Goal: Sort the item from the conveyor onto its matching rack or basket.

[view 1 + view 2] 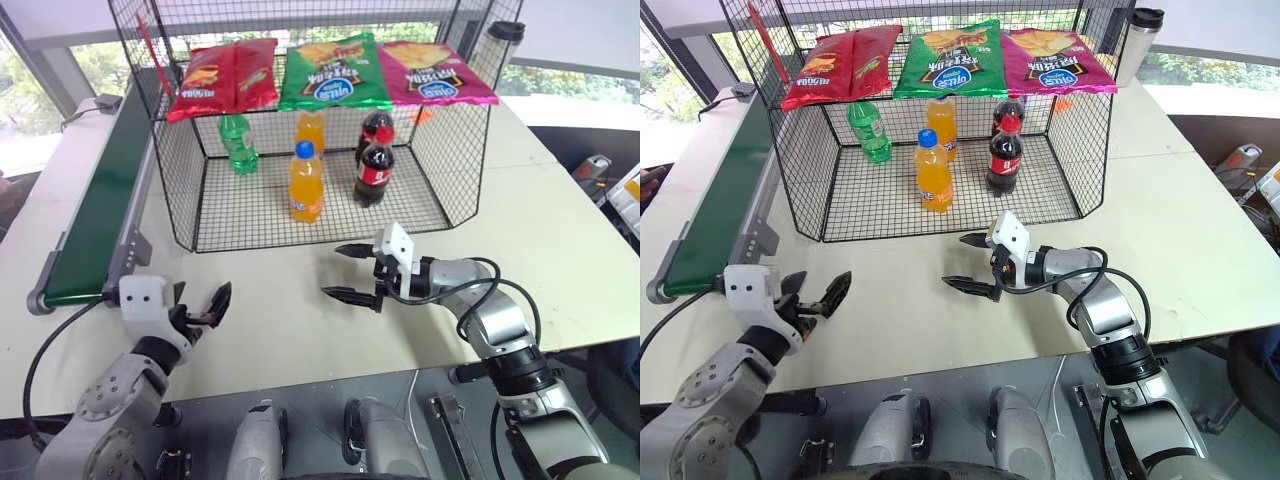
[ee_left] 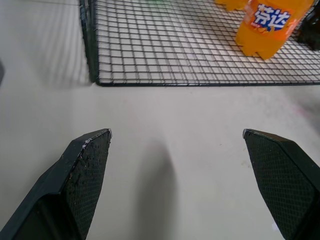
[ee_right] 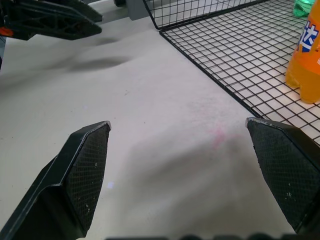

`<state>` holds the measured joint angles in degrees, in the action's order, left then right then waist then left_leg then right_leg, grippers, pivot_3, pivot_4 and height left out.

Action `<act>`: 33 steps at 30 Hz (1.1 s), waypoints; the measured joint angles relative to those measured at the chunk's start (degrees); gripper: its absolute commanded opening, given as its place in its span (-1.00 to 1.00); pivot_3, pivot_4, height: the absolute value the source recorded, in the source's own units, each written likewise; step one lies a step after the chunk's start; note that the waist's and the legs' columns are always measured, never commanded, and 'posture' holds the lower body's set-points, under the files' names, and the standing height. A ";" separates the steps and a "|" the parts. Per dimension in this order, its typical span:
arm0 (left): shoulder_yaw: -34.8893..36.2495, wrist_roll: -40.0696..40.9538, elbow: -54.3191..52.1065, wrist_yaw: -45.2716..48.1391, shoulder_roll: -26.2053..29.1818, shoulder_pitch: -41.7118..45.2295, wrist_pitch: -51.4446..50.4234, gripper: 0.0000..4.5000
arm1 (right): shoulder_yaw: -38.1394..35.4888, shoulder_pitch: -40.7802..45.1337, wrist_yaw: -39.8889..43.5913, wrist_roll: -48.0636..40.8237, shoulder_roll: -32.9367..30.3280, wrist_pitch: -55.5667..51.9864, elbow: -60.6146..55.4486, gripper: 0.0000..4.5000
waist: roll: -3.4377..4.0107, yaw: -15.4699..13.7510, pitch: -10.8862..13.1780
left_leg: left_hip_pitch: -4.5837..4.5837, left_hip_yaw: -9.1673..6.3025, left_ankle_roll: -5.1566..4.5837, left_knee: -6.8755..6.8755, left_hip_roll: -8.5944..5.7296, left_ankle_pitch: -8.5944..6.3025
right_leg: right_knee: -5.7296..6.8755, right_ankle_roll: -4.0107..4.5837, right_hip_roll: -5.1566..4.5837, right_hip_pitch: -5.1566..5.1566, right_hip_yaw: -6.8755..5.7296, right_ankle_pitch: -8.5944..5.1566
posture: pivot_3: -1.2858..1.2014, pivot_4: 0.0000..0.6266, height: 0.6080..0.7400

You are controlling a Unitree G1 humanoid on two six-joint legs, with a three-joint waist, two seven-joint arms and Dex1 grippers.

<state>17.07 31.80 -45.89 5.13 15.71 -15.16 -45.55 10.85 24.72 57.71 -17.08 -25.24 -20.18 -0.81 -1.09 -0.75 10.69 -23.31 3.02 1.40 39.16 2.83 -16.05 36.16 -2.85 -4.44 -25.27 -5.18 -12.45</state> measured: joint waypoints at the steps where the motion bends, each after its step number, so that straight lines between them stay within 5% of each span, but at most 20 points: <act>1: -0.30 -0.43 0.00 -0.02 0.04 -0.06 0.24 0.95 | 0.01 0.00 0.00 0.00 0.02 0.00 0.00 1.00 | 0.00 -0.04 0.00 | 0.00 0.00 0.00 0.00 0.00 0.00 | 0.00 0.00 0.00 0.01 0.00 0.00 | 0.03 -0.52 1.00; 33: -1.93 -3.80 0.00 -0.14 0.21 0.23 2.19 0.95 | 0.05 -0.03 -0.14 -0.02 0.04 -0.25 -0.05 1.00 | 0.00 0.04 0.00 | 0.00 0.00 0.00 0.00 0.00 0.00 | -0.02 0.01 -0.01 0.00 0.00 -0.01 | 0.03 -0.52 1.00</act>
<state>15.15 28.00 -45.89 4.99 15.92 -14.93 -43.36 10.89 24.69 57.57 -17.10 -25.19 -20.43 -0.86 -1.09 -0.70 10.69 -23.32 3.02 1.40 39.16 2.83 -16.05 36.14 -2.84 -4.45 -25.28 -5.18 -12.45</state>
